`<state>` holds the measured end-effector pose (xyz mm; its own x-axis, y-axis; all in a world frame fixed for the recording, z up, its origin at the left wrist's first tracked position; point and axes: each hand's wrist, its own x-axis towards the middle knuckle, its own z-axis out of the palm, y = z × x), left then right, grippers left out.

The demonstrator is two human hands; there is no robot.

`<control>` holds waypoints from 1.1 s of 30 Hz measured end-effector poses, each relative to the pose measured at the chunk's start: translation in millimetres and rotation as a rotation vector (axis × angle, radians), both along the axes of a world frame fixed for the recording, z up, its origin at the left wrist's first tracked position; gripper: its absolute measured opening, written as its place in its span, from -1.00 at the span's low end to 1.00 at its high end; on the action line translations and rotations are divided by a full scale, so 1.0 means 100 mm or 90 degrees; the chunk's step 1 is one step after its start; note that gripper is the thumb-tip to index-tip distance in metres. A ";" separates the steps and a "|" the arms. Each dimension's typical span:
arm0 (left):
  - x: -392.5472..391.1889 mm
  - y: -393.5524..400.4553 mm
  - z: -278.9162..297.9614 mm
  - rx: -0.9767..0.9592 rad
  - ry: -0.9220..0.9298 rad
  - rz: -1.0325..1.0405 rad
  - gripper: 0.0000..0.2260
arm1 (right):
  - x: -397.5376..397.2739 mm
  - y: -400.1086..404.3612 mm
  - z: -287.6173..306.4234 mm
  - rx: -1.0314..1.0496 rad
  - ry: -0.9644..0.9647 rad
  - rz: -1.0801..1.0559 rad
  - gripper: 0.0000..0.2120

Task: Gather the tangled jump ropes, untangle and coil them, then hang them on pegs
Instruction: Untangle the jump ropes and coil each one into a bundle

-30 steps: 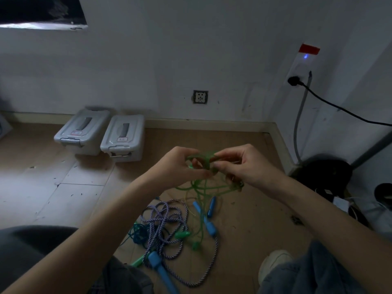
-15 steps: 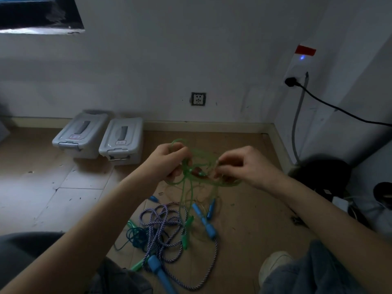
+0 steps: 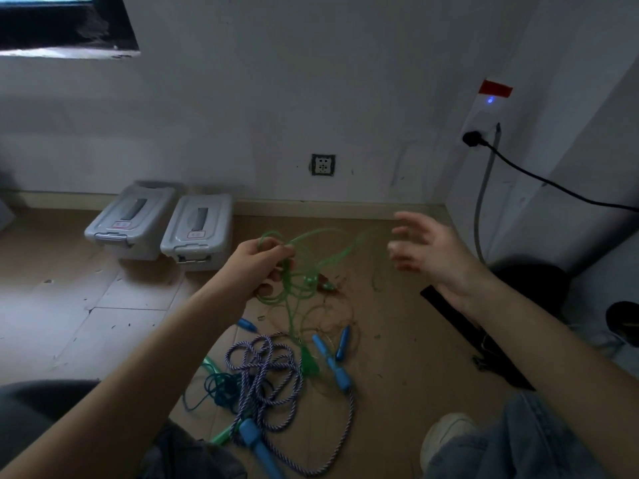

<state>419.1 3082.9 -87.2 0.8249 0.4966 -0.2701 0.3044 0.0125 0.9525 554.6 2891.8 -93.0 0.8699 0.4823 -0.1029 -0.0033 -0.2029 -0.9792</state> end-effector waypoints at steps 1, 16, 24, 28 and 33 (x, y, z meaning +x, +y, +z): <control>0.00 0.00 0.01 -0.013 -0.017 -0.016 -0.92 | -0.04 0.02 -0.01 -0.047 -0.026 0.028 -0.56; -0.01 -0.20 0.12 -0.216 -0.096 -0.231 -0.90 | -0.51 0.29 0.00 -0.267 -0.515 0.255 -0.72; 0.07 -0.24 -0.06 0.063 -0.039 -0.056 -0.83 | -0.47 0.21 0.08 -0.127 -0.345 0.162 -0.92; 0.06 -0.24 -0.07 0.077 0.003 -0.073 -0.89 | -0.46 0.25 0.08 -0.034 -0.210 0.127 -0.91; 0.04 -0.17 -0.01 0.006 -0.060 0.000 -0.79 | -0.32 0.16 0.11 -0.289 -0.383 0.186 -0.93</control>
<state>422.9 3065.9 -87.9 0.8460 0.4992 -0.1871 0.2140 0.0036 0.9768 522.5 2907.9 -82.1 0.6837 0.7226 0.1023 0.6125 -0.4919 -0.6188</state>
